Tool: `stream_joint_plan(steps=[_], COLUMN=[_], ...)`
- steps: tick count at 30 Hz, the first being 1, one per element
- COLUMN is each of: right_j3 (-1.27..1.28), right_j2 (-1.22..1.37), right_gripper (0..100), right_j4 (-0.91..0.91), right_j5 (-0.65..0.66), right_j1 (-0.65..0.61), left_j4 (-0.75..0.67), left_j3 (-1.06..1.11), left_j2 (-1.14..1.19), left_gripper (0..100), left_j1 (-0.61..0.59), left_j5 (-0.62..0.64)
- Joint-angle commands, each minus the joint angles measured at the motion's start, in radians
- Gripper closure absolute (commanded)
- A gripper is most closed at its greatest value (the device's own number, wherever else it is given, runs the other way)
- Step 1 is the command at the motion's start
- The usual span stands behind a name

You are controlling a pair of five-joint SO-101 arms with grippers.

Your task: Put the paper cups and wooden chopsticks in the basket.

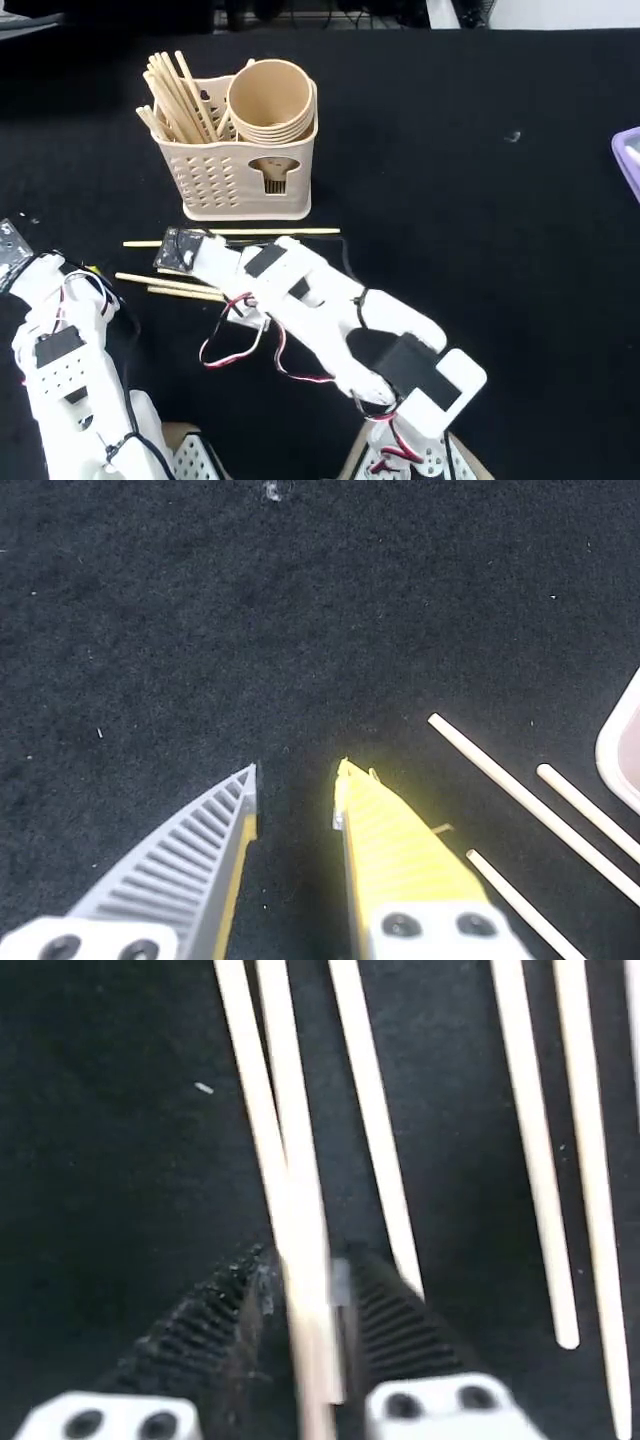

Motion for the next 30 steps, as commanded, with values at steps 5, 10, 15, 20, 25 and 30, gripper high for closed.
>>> stream_joint_plan(steps=[5, 10, 15, 20, 25, 30], right_j3=[-0.012, -0.012, -0.012, 0.074, 0.28, 0.372], right_j2=[-0.165, -0.361, -0.533, -0.585, -0.564, -0.562], right_gripper=[98.8, 98.8, 98.8, 98.8, 98.8, 98.8], right_j4=[0.149, 0.324, 0.397, 0.42, 0.336, 0.249], right_j5=[0.002, 0.011, 0.04, 0.044, 0.046, 0.046], right_j1=[-0.026, 0.061, 0.124, 0.121, 0.158, 0.155], left_j4=[-0.018, -0.02, -0.02, -0.02, -0.02, -0.02], left_j3=[-0.016, -0.016, -0.019, -0.016, -0.019, -0.019], left_j2=[-0.018, -0.018, -0.018, -0.018, -0.018, -0.018], left_gripper=[86, 86, 86, 86, 86, 86], left_j1=[0.002, 0.002, 0.002, 0.002, 0.001, 0.002], left_j5=[-0.002, -0.002, -0.002, -0.002, -0.002, -0.002])
